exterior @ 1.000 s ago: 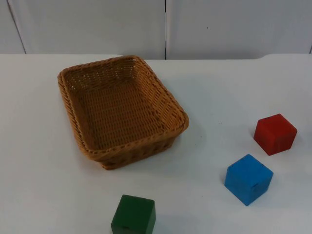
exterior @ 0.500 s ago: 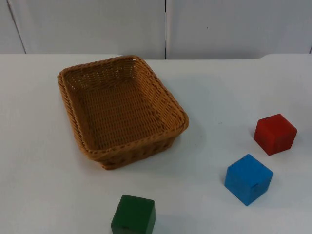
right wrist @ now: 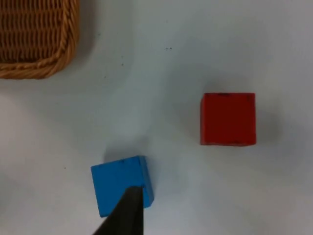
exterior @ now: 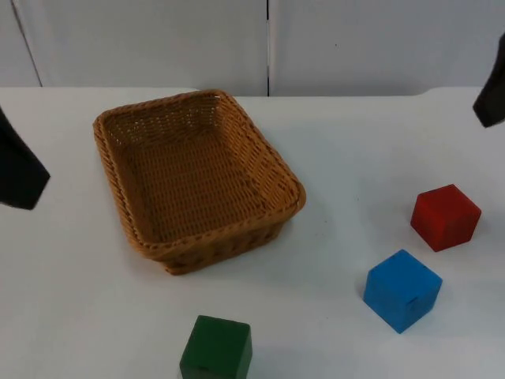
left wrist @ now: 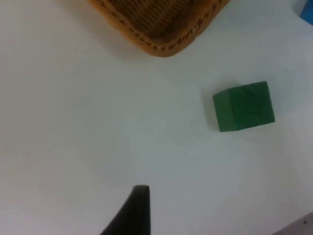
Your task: Pick up one cube with each hand and place exactly two cubes into the same basket, leaving the remaining cube outside.
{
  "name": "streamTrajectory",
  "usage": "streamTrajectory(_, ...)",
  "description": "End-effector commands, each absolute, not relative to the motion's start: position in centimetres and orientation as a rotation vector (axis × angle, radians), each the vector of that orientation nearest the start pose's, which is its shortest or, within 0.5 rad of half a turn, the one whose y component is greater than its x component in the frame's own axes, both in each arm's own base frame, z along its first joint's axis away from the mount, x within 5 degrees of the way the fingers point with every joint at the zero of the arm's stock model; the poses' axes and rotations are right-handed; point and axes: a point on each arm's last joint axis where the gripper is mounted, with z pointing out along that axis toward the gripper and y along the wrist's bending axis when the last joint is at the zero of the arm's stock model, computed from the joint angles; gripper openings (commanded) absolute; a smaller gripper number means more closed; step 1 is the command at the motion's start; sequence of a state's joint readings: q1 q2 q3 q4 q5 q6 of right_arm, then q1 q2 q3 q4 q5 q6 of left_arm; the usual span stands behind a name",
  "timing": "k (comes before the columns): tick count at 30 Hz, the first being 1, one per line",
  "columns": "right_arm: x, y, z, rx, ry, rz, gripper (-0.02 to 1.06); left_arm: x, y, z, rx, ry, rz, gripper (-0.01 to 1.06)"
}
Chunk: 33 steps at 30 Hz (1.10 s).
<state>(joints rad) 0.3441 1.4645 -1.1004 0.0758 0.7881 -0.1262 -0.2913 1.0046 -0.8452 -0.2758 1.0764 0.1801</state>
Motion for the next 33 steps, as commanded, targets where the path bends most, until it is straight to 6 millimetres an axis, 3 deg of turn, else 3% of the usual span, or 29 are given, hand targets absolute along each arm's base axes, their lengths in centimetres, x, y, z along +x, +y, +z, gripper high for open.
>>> streamTrajectory(1,28.5,11.2,28.3,-0.576,2.563,0.153,1.05,15.9,-7.7,30.6,0.535,2.651,-0.4,1.05)
streamTrajectory(14,31.5,11.9,27.6,-0.54,2.58,0.101,1.05,16.9,-14.3,26.2,0.744,2.744,-0.188,1.05)
streamTrajectory(22,32.3,12.0,26.6,-0.543,2.577,0.082,1.05,17.4,-18.3,22.6,0.794,2.766,-0.194,1.05)
streamTrajectory(28,33.1,12.3,24.7,-0.553,2.623,0.073,1.05,18.4,-19.3,20.6,0.746,2.793,-0.177,1.05)
streamTrajectory(33,34.0,12.1,23.0,-0.53,2.656,0.073,1.05,18.9,-19.9,20.3,0.699,2.753,-0.225,1.05)
